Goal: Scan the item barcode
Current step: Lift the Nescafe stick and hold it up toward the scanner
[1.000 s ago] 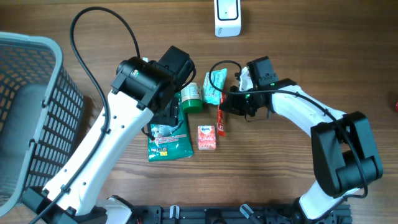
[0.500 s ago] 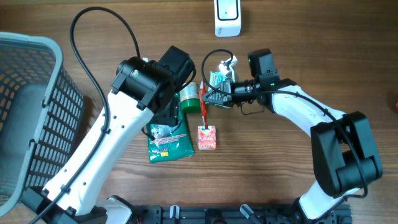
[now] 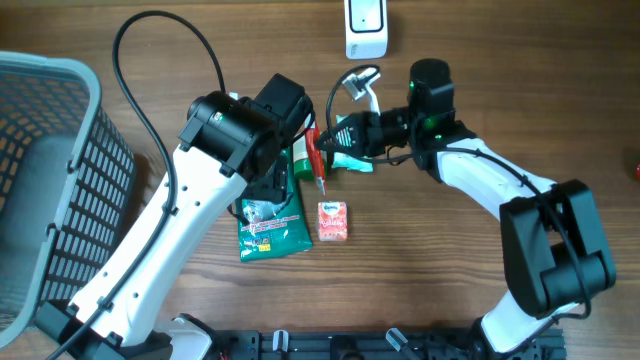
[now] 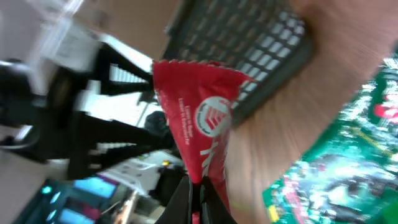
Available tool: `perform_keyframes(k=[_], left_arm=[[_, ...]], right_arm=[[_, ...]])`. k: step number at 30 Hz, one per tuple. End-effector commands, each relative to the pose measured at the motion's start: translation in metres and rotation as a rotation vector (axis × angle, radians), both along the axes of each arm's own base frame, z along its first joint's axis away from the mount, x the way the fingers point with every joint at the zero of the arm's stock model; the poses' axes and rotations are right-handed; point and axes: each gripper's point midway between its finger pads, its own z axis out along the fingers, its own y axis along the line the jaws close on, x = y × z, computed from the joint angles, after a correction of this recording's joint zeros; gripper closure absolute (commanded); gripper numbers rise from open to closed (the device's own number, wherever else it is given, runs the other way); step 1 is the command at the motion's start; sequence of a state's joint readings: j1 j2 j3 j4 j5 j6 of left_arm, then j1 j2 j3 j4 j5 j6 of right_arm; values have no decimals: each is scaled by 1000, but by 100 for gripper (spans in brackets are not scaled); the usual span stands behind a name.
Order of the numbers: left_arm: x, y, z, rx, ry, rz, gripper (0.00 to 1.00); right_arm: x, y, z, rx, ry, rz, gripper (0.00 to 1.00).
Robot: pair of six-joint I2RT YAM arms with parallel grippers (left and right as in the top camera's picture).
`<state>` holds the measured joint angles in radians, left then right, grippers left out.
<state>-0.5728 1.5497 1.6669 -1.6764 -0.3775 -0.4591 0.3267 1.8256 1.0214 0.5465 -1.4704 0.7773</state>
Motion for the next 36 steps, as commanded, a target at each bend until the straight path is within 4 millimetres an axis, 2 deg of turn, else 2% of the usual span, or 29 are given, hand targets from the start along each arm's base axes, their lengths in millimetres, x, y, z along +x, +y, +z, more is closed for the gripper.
perform_keyframes(k=[1, 4, 7, 8, 10, 13, 15, 18, 27, 36], left_arm=[[0, 4, 5, 1, -29, 20, 0], [0, 4, 5, 1, -29, 20, 0], [0, 4, 5, 1, -29, 19, 0], [0, 4, 5, 1, -29, 19, 0], [0, 4, 5, 1, -29, 19, 0], [0, 4, 5, 1, -29, 20, 0], [0, 4, 5, 1, -29, 19, 0], [0, 4, 5, 1, -29, 19, 0], [0, 4, 5, 1, -29, 19, 0], [0, 4, 5, 1, -29, 20, 0]], right_arm=[[-18, -3, 31, -56, 280, 105, 95], [-16, -9, 51, -90, 405, 85, 96], [-6, -32, 70, -87, 448, 15, 96], [-1, -41, 74, -69, 409, -14, 96], [9, -56, 71, -76, 439, -51, 96], [26, -70, 56, -110, 671, -90, 96], [32, -77, 52, -114, 727, -108, 96], [32, -84, 54, -111, 688, -115, 96], [32, -84, 55, -108, 667, -116, 96], [26, -85, 67, -77, 466, -120, 96]])
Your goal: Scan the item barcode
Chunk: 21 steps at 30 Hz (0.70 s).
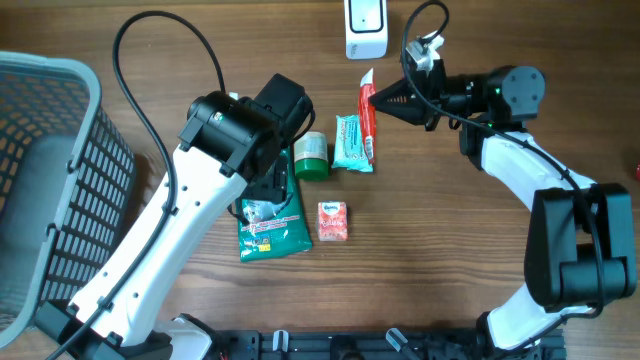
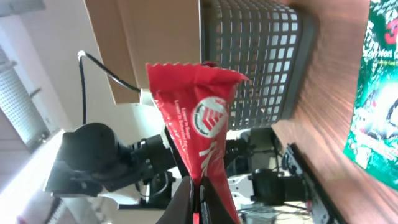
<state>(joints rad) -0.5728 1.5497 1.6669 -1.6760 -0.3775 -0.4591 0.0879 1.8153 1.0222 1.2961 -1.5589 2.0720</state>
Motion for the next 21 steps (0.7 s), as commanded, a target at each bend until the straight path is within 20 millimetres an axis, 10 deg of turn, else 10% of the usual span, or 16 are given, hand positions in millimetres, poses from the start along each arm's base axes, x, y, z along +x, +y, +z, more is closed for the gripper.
perform_keyframes(k=[1, 12, 17, 21], left_arm=[[0, 4, 5, 1, -29, 19, 0], [0, 4, 5, 1, -29, 20, 0], [0, 4, 5, 1, -29, 19, 0], [0, 4, 5, 1, -29, 19, 0]], right_arm=[[-12, -2, 5, -19, -89, 41, 96], [12, -8, -4, 27, -332, -57, 95], [51, -12, -71, -97, -157, -264, 95], [44, -14, -105, -188, -54, -281, 95]])
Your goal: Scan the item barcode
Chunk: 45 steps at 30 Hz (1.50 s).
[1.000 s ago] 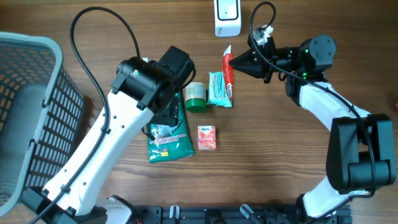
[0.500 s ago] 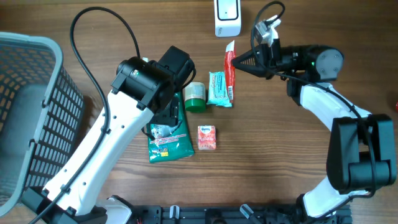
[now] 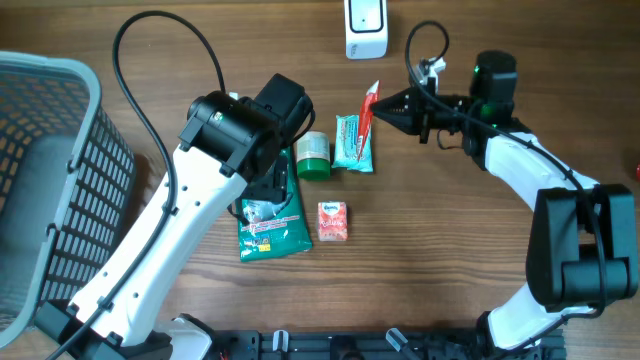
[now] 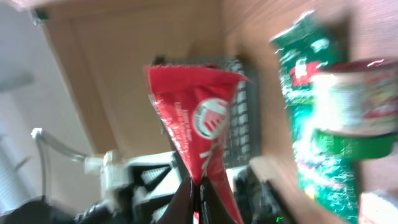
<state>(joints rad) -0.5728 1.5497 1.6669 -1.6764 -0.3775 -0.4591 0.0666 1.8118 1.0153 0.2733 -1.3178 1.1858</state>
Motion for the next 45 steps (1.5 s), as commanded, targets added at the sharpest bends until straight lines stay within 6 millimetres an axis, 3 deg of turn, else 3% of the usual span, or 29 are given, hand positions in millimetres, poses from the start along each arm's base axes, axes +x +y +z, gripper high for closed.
perform_keyframes(k=[1, 4, 6, 8, 10, 14, 18, 22, 25, 28, 33, 36, 39, 42, 43, 45], left_arm=[[0, 4, 5, 1, -29, 20, 0], [0, 4, 5, 1, -29, 20, 0], [0, 4, 5, 1, -29, 20, 0], [0, 4, 5, 1, -29, 20, 0], [0, 4, 5, 1, -29, 20, 0], [0, 4, 5, 1, -29, 20, 0], [0, 4, 5, 1, -29, 19, 0], [0, 4, 5, 1, -29, 20, 0], [0, 4, 5, 1, -29, 20, 0], [0, 4, 5, 1, -29, 20, 0], [0, 4, 5, 1, -29, 20, 0], [0, 4, 5, 1, -29, 19, 0], [0, 4, 5, 1, -29, 19, 0], [0, 4, 5, 1, -29, 20, 0], [0, 4, 5, 1, -29, 20, 0], [0, 4, 5, 1, -29, 20, 0]], right_arm=[[4, -3, -11, -85, -164, -20, 95], [4, -5, -20, -113, -130, -37, 95], [10, -16, -47, -247, -62, -130, 95], [5, -30, -72, -387, 17, -184, 95], [-6, -32, -72, -418, 24, -166, 95], [-17, -43, -43, -492, -15, -217, 95], [-27, -58, 2, -558, -116, -317, 95], [-51, -50, 42, -492, -191, -287, 95], [-71, -45, 45, -467, -168, -230, 96], [-88, -45, 32, -494, -103, -183, 96], [-93, -46, 28, -492, -25, -195, 96], [-83, -55, 23, -521, 40, -284, 96], [-78, -45, 40, -482, -159, -202, 96], [-110, -9, 104, -156, -597, 94, 96], [-118, -6, 120, -72, -668, 143, 96], [-117, -5, 125, -58, -655, 141, 96]])
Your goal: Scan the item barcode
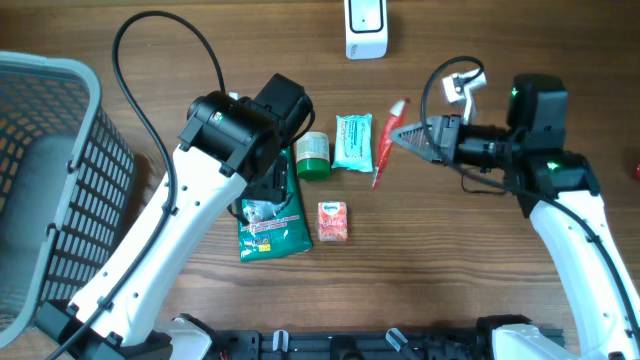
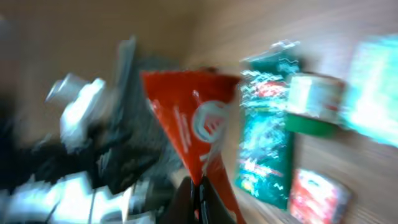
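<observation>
My right gripper [image 1: 400, 137] is shut on a thin red packet [image 1: 387, 144], held edge-on above the table to the right of the teal packet [image 1: 353, 139]. The right wrist view is blurred: the red packet [image 2: 199, 124] with a white round logo rises from my pinched gripper [image 2: 196, 193]. The white scanner [image 1: 365, 28] stands at the table's far edge. My left arm [image 1: 235, 135] hangs over the green bag [image 1: 270, 228]; its gripper is hidden beneath the wrist.
A green-lidded jar [image 1: 311, 155] stands beside the teal packet. A small red and white carton [image 1: 332, 220] lies in front of them. A grey mesh basket [image 1: 50, 180] fills the left side. Black cables loop above both arms.
My right gripper has moved with the red packet to the right and toward the table's near side, farther from the scanner. The left arm has not moved.
My right gripper held the red packet low among the items by the green jar. Then it held it up close to the scanner. After that the packet was lower beside the teal packet, and now it hangs farther right and nearer.
</observation>
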Available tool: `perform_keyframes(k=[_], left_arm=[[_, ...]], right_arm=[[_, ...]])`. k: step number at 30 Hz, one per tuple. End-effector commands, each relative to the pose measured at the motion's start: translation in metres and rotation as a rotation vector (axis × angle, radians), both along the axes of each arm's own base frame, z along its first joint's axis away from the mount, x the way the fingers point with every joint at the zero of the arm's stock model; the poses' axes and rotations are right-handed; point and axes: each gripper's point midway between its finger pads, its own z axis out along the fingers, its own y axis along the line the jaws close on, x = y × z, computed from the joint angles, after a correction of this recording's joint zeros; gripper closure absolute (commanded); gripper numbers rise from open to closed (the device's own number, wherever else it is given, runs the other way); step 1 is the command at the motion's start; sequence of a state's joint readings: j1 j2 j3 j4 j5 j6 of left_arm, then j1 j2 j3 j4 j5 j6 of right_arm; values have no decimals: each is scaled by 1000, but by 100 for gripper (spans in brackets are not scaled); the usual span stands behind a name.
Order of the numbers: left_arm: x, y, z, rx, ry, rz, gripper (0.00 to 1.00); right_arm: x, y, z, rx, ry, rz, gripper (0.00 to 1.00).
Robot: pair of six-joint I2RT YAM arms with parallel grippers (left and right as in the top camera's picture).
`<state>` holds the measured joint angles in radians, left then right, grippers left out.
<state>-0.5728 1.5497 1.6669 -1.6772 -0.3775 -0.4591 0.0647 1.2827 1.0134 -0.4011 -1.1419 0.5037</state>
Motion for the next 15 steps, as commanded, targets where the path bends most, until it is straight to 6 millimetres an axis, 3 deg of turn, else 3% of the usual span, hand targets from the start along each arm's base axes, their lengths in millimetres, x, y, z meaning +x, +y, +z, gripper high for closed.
perform_keyframes(k=[1, 6, 15], left_arm=[[0, 4, 5, 0, -30, 19, 0], [0, 4, 5, 0, -30, 19, 0], [0, 4, 5, 0, -30, 19, 0]], right_arm=[[-31, 11, 36, 145, -118, 213, 96], [-56, 12, 66, 257, -252, 405, 96], [-51, 12, 66, 252, -157, 368, 96]])
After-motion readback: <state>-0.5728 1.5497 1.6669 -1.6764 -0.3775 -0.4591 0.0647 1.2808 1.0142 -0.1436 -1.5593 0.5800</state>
